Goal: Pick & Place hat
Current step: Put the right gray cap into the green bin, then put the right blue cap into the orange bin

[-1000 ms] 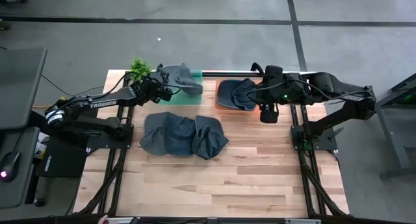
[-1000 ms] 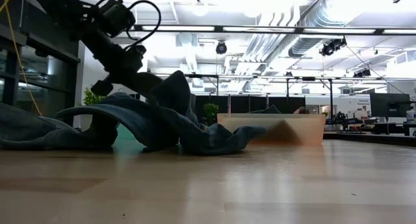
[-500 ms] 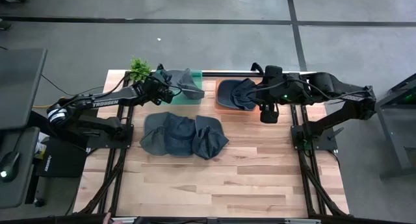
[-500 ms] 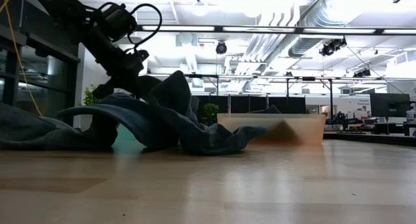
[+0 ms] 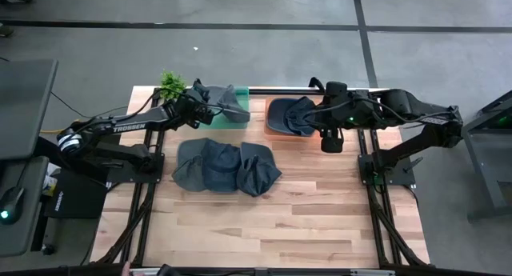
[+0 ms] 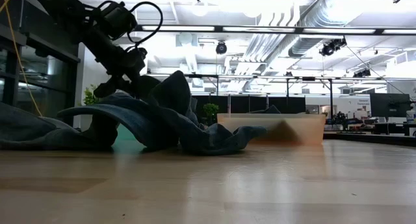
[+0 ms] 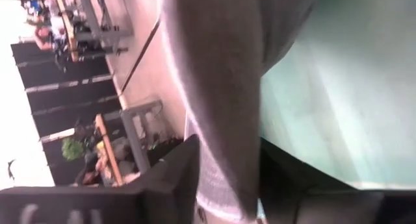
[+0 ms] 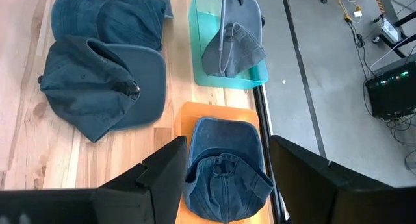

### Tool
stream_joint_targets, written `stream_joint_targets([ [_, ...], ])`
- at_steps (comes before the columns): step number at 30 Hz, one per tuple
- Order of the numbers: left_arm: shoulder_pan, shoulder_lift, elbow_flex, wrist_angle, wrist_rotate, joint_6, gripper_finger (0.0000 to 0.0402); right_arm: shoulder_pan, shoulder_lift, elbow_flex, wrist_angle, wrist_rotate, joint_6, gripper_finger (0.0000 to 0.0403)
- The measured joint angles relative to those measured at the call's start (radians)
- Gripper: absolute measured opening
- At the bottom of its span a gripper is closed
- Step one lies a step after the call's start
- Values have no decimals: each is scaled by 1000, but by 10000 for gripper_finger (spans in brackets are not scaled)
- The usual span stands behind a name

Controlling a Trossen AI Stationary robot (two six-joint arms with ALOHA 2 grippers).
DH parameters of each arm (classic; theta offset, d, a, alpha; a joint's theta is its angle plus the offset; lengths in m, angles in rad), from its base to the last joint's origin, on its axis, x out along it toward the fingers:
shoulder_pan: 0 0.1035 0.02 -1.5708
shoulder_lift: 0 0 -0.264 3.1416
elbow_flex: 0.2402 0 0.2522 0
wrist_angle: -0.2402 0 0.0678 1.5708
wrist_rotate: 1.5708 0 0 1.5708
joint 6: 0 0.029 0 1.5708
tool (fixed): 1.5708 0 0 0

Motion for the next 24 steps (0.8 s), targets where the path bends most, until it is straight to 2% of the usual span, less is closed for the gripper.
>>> stream_joint_targets([
  [7,0,-43,1,3,-146,21,215,0,0,0,-2,-4,7,213],
  [10,0,-65,1,2,-158,23,234,0,0,0,-2,-5,13,213],
  [15,0,-110,1,1,-177,24,241,0,0,0,-4,-8,23,213],
  [24,0,-174,1,1,-333,24,241,0,0,0,-10,-10,24,213],
])
